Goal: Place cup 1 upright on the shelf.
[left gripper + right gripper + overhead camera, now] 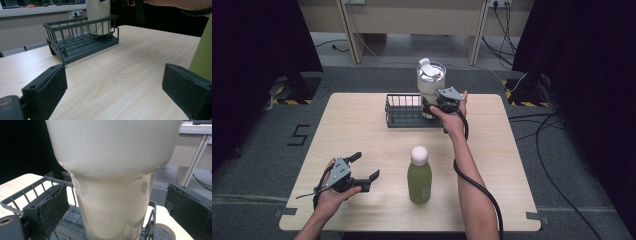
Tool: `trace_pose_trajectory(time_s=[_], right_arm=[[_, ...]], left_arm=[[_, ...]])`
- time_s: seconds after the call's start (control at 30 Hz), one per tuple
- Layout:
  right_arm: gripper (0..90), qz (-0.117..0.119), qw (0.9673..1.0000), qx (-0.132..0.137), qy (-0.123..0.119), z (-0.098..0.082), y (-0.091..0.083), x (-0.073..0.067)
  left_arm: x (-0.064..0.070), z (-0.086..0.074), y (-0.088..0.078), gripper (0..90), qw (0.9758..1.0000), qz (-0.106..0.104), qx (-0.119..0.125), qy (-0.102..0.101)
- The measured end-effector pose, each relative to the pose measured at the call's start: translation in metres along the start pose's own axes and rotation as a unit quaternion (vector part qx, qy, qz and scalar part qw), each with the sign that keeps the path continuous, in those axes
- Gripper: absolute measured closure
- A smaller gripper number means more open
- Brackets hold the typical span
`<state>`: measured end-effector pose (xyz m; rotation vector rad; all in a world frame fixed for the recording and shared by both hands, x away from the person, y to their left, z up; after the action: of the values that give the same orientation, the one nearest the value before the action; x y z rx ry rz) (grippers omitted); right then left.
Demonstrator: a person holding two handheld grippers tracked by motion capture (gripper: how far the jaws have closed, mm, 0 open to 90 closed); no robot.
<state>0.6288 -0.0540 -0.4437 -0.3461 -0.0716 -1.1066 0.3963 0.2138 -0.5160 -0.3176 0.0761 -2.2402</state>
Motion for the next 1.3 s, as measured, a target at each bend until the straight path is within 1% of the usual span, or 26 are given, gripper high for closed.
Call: trace_pose_trajectory(time_s=[0.2, 0.37, 0.47, 0.6, 1.0, 1.13, 1.3], right_arm=[[7.3, 0.001, 1.0000, 0.003, -0.001, 0.000, -0.008, 0.000], [13.1, 0.001, 0.9999, 0.010, 0.005, 0.001, -0.016, 0.000], [14.7, -0.005, 0.9999, 0.013, 0.007, 0.001, -0.020, 0.001], [14.7, -0.011, 0.9998, 0.013, 0.009, -0.002, -0.027, 0.004], [14.7, -0.013, 0.9998, 0.008, 0.009, -0.012, -0.049, 0.009], [14.7, -0.017, 0.9998, 0.007, 0.006, -0.016, -0.059, 0.013], [14.7, -0.026, 0.9996, 0.002, 0.009, -0.024, -0.072, 0.021]], left_arm=[[0.000, 0.000, 0.000, 5.2, 1.0000, 0.001, 0.000, 0.000], [0.001, 0.000, 0.000, 5.2, 1.0000, 0.001, -0.001, 0.001], [0.001, 0.000, 0.000, 5.2, 1.0000, 0.001, 0.000, 0.001], [0.001, 0.000, 0.000, 5.2, 1.0000, 0.001, 0.000, 0.001], [0.000, 0.001, 0.000, 5.2, 1.0000, 0.004, 0.000, -0.001], [0.000, 0.002, 0.000, 5.2, 1.0000, 0.004, 0.002, 0.000], [0.001, 0.002, 0.002, 5.2, 1.0000, 0.003, 0.000, -0.001]])
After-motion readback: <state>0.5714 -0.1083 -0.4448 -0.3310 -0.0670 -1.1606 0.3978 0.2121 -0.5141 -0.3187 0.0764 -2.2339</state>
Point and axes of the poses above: each handheld gripper's, and its own axes: y roughly forward along the jaws, z roughly out of its top, x roughly to its right, the point moved 6 cm from there along y, roughly forward along the jaws, and after that the axes turned 14 degrees about -y, right-handed, at the moved point
